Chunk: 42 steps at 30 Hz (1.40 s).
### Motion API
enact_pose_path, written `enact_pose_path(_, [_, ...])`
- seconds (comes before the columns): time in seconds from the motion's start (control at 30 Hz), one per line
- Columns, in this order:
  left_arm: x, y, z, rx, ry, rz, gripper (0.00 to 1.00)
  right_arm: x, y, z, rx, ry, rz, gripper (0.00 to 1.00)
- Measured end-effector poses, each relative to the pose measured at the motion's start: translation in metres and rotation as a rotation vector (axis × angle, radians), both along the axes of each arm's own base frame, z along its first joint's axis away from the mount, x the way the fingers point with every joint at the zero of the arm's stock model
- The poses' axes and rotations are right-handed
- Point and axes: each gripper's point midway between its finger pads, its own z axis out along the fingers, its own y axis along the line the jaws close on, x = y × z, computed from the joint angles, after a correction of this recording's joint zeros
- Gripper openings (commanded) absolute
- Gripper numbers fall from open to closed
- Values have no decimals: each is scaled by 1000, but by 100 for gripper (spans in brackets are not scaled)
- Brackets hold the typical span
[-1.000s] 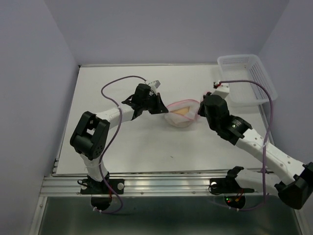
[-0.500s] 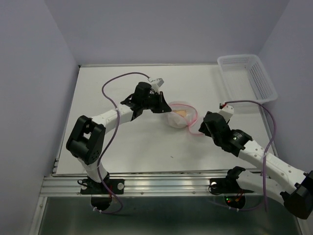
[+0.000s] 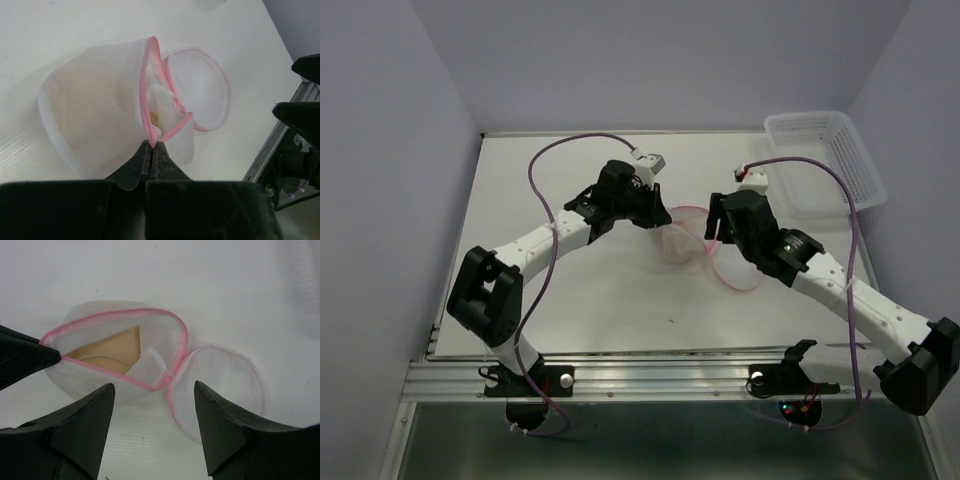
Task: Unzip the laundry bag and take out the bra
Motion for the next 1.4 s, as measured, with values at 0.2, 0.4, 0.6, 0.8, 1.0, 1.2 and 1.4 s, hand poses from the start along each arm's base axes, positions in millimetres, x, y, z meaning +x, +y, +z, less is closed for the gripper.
enact_pose_path(0.2, [0,12,-20,101,-7,-10,0,14,34,-52,-59,123,114,76])
enact_pose_path(0.4, [-2,16,-26,139,-23,-34,0,30,60,-66,-13,143,239,82])
enact_pose_path(0.6, [0,15,-20,146,-54,-53,0,48,73,-82,11,152,346,81])
enact_pose_path(0.8, [5,15,-11,154,-81,-51,0,63,76,-112,57,216,429,79])
enact_pose_path(1.0, [12,8,0,146,-105,-70,0,63,98,-130,80,223,585,82])
enact_pose_path(1.2, [18,5,3,156,-118,-87,0,65,117,-127,119,171,695,93])
enact_pose_path(1.4, [23,6,-1,169,-116,-84,0,70,127,-135,160,141,707,88])
